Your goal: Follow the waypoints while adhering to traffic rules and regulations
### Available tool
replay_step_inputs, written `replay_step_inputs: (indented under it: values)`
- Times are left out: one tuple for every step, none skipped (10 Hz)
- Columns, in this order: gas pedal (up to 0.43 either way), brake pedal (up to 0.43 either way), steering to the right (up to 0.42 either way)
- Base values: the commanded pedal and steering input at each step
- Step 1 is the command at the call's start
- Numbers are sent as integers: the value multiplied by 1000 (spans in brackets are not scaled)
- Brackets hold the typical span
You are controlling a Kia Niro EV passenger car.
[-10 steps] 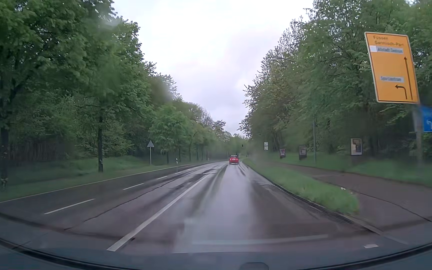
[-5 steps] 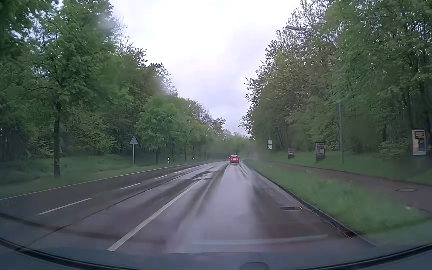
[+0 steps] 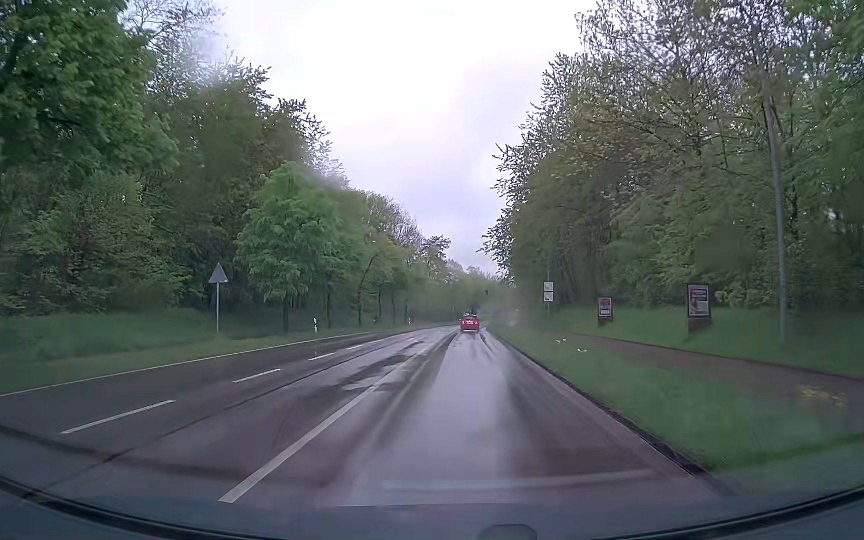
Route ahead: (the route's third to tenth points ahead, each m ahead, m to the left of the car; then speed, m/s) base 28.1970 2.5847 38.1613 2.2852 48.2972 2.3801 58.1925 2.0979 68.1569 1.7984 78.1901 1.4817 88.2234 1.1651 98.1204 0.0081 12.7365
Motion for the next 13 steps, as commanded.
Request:
replay_step_inputs:
  values:
    - [110, 0, 0]
    - [110, 0, 0]
    - [110, 0, 0]
    - [110, 0, 0]
    - [110, 0, 0]
    - [110, 0, 0]
    - [110, 0, 0]
    - [110, 0, 0]
    - [110, 0, 1]
    - [110, 0, 1]
    - [110, 0, 0]
    - [110, 0, 0]
    - [110, 0, 0]
